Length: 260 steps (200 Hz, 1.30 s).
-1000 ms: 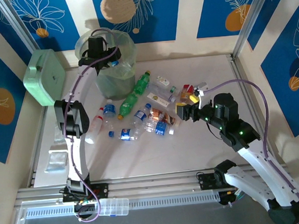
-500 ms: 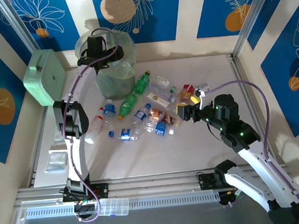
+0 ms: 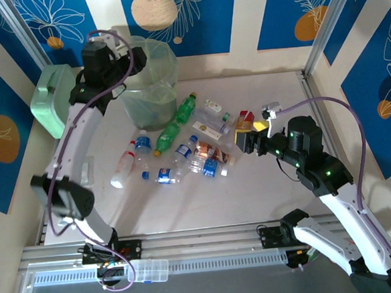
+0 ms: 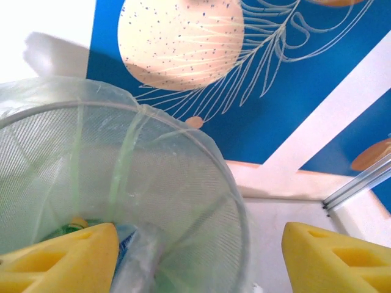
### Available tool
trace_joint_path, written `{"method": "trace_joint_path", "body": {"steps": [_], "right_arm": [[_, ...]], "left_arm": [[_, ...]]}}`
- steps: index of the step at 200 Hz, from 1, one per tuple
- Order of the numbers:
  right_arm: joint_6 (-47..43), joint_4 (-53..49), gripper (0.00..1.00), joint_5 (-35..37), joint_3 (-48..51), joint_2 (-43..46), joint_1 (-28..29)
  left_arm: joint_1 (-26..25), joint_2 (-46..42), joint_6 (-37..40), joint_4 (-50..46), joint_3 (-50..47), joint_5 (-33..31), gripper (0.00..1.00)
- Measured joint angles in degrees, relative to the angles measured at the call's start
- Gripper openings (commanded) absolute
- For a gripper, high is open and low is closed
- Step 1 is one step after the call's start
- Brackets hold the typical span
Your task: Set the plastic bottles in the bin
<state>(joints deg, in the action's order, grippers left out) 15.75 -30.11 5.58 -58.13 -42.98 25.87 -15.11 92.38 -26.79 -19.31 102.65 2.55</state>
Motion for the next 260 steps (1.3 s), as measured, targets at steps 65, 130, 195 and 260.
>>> {"method": "trace_joint_path", "body": {"steps": [65, 130, 195, 260], "right_arm": [[3.67, -7.15, 0.76, -4.74, -1.92, -6.84, 1.29], [1.79, -8.04, 0.79, -2.89, -2.21, -21.44, 11.28], [-1.60, -12.11, 0.79, 0.94, -10.21, -46.36, 11.32], [-4.83, -14.34, 0.82, 4.96, -17.84, -59.21, 14.29]], "left_arm": [[-3.08, -20.24, -5.68, -0.48, -23.87, -0.17, 0.73], [-5.05, -28.68, -10.62, -0.74, -43.43, 7.15, 0.73], [-7.39, -35.15, -3.26, -1.16, -48.65, 4.85, 0.74], [-7.98, -36.83, -1.18, 0.50, -50.82, 4.26, 0.74]]}}
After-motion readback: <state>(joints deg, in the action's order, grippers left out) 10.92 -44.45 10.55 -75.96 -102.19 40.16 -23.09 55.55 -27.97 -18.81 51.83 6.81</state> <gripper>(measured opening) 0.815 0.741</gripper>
